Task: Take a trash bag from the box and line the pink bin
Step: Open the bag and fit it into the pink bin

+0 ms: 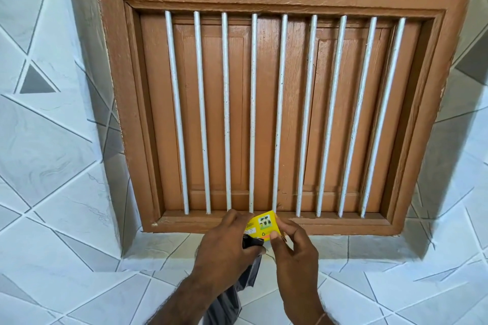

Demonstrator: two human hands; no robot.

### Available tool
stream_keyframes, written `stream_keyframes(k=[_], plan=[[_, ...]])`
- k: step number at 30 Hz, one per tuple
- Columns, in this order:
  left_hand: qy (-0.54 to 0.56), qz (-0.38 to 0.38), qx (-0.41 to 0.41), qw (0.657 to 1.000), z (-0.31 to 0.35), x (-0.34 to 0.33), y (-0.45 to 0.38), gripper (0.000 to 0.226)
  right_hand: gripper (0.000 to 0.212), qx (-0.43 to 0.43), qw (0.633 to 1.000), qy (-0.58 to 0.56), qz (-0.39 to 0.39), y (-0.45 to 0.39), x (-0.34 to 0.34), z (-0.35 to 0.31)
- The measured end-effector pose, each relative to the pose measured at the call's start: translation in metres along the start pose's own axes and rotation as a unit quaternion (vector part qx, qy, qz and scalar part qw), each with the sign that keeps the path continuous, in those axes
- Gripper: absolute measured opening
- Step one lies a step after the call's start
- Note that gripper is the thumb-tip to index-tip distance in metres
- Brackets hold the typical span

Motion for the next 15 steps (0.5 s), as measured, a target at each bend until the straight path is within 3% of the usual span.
stream_keyframes(k=[4, 7, 12, 15], plan=[[-0.021, -0.023, 0.016, 0.999, -0.007, -0.007, -0.001, 0.071, 0.018, -0.069, 0.997, -0.047, 0.005, -0.005, -0.002, 0.011], [-0.020, -0.038, 0.038, 0.998, -0.018, -0.006, 0.001, 0.073, 0.020, -0.092, 0.992, -0.041, 0.079, -0.029, 0.006, 0.036], [0.136, 0.014, 0.166, 0.977, -0.058, 0.022, 0.007, 0.011, 0.013, -0.142, 0.968, 0.072, 0.195, -0.071, 0.026, 0.092], [0.228, 0.082, 0.235, 0.941, -0.078, 0.041, 0.011, 0.010, 0.016, -0.111, 0.962, 0.166, 0.188, -0.074, 0.026, 0.102]])
Point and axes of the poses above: each hand's wrist, its own y-axis away from the middle knuckle, its own x-axis out of the back of the hand, z = x × y, the point moved 6 cm from there along -y, towards the middle knuckle, and after that the axes turned 4 degrees about z, right-handed, at the moved point
